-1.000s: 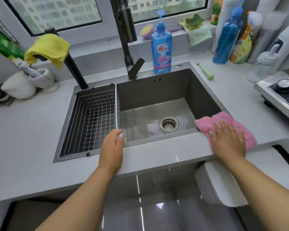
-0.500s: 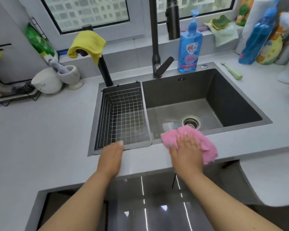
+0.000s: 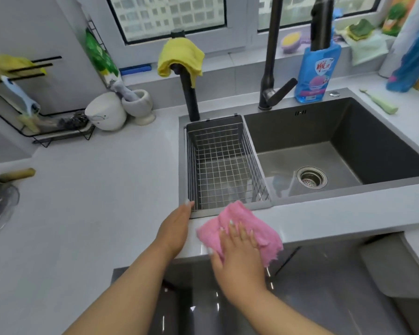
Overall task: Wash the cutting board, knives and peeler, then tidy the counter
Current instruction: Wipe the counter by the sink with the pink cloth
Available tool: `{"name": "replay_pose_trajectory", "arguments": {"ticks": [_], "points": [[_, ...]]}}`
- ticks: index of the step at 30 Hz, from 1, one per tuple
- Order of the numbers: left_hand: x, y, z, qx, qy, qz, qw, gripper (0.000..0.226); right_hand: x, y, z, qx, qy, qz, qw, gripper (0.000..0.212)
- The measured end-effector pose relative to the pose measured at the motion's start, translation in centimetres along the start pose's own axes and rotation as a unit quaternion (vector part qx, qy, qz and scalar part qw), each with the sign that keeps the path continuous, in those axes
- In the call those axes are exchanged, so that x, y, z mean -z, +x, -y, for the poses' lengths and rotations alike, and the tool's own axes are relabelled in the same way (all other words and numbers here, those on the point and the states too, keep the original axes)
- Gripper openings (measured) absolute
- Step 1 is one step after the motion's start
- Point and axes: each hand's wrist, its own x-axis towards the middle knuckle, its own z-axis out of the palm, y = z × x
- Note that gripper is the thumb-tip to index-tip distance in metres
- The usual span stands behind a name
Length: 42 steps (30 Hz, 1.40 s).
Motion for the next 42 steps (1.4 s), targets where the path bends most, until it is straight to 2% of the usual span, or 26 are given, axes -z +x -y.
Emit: {"name": "replay_pose_trajectory", "arguments": {"ticks": [2,4,8,11,16,18,21,26,29,33,38,40,42], "points": [[1.1,0.2,-0.1,0.002,-0.080,0.002,0.997,0.060,-0.7,0.4,2.3,0.039,-0.005,0.036,0.999,0.089],[2.9,0.1,0.3,0.001,-0.120,-0.038,0.992,0.057,-0.4,1.0,4.6,0.062,-0.017,0.079,0.995,0.093],[6.9,0.0,2.9,0.011,-0.093,-0.101,0.990,0.053,-0.5,2.7,9.2,0.109,-0.132,0.131,0.977,0.073],[9.2,0.2,4.5,0.040,-0.099,-0.117,0.987,0.057,-0.8,5.1,12.0,0.131,-0.207,0.144,0.959,0.071],[11.0,1.4,5.0,0.050,-0.095,-0.120,0.987,0.061,-0.9,11.4,14.8,0.121,-0.228,0.166,0.952,0.069],[11.5,2.1,4.6,0.036,-0.088,-0.144,0.985,0.055,-0.8,14.1,15.4,0.106,-0.220,0.182,0.953,0.069],[12.4,3.3,4.0,0.001,-0.036,-0.193,0.981,0.043,-0.3,18.1,16.0,0.095,-0.186,0.202,0.957,0.070],[14.6,6.2,5.3,-0.006,0.051,-0.211,0.976,0.044,-0.2,24.9,16.1,0.124,-0.171,0.203,0.956,0.067],[16.1,8.6,5.9,-0.026,0.124,-0.231,0.965,0.034,-0.2,28.7,16.0,0.137,-0.166,0.190,0.958,0.068],[17.7,11.8,8.4,0.011,0.230,-0.239,0.943,0.051,0.8,33.6,15.6,0.145,-0.160,0.169,0.962,0.071],[17.2,12.4,9.7,-0.016,0.251,-0.261,0.932,0.098,1.8,39.9,16.1,0.132,-0.152,0.175,0.964,0.068],[17.1,12.6,10.1,-0.025,0.261,-0.267,0.927,0.103,1.1,41.3,17.0,0.131,-0.162,0.171,0.963,0.065],[17.3,12.7,10.3,-0.021,0.269,-0.263,0.926,0.096,0.0,41.8,18.4,0.147,-0.171,0.159,0.961,0.064]]}}
